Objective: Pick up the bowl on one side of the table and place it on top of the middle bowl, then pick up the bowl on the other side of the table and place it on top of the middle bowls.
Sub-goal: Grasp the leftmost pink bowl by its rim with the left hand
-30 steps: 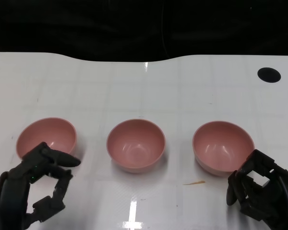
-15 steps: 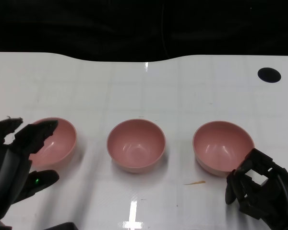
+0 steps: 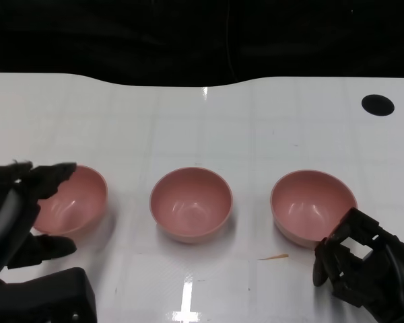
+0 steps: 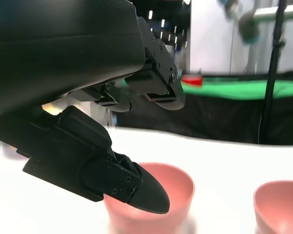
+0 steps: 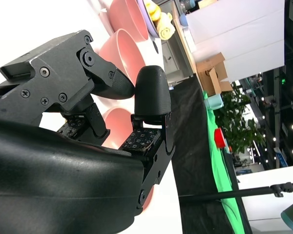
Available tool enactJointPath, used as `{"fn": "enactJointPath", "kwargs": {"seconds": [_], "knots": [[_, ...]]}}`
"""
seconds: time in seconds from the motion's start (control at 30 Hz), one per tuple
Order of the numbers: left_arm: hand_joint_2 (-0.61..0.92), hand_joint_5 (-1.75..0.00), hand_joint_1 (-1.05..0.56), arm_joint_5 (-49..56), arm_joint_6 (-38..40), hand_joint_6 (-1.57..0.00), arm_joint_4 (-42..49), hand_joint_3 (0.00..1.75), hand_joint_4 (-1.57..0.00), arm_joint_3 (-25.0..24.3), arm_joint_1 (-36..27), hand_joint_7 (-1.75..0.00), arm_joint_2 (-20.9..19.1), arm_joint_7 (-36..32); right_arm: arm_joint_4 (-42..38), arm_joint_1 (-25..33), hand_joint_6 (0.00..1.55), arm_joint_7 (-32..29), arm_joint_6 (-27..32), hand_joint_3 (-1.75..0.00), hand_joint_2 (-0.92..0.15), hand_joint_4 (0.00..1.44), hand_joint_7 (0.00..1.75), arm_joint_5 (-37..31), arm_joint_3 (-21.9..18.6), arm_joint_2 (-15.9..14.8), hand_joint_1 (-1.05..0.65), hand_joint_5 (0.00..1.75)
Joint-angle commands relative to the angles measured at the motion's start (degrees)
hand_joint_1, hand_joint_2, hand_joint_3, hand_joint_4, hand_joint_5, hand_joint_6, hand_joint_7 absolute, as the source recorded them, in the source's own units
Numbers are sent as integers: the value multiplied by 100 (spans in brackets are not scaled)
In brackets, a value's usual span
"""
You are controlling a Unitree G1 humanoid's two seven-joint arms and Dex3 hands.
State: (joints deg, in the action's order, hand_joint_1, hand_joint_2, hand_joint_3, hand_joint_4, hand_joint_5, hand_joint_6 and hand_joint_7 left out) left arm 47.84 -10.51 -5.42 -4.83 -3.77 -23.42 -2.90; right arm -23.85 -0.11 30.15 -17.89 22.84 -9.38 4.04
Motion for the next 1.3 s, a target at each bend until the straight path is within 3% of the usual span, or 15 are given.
{"fn": "enactJointPath", "kwargs": {"seconds": [0.03,0.57,0.67,0.97,1.3], "knots": [[87,-1,-80,-196,-115,-57,429,2,-52,162,119,-1,-131,-227,14,10,75,-29,-63,-111,-54,85,147,-4,-37,-38,-13,175],[92,0,-80,-868,56,-51,1411,8,-46,691,585,0,-213,-128,18,5,76,-77,-101,-112,-52,85,146,-35,9,-10,-13,175],[92,-1,-73,-1013,15,-52,1929,7,-46,772,869,0,-245,-77,-17,-29,78,-124,-84,-112,-52,87,143,-47,18,25,-13,172],[92,-1,-66,-1238,-423,-54,3153,14,-48,1093,1522,-1,-591,-44,-62,-39,77,-259,-180,-117,-50,85,146,-173,86,149,-10,175],[92,-2,-64,-1285,-564,-58,3782,14,-51,1404,1836,-2,-747,-129,-7,5,75,-385,-224,-116,-51,86,150,-235,167,207,-9,175]]}}
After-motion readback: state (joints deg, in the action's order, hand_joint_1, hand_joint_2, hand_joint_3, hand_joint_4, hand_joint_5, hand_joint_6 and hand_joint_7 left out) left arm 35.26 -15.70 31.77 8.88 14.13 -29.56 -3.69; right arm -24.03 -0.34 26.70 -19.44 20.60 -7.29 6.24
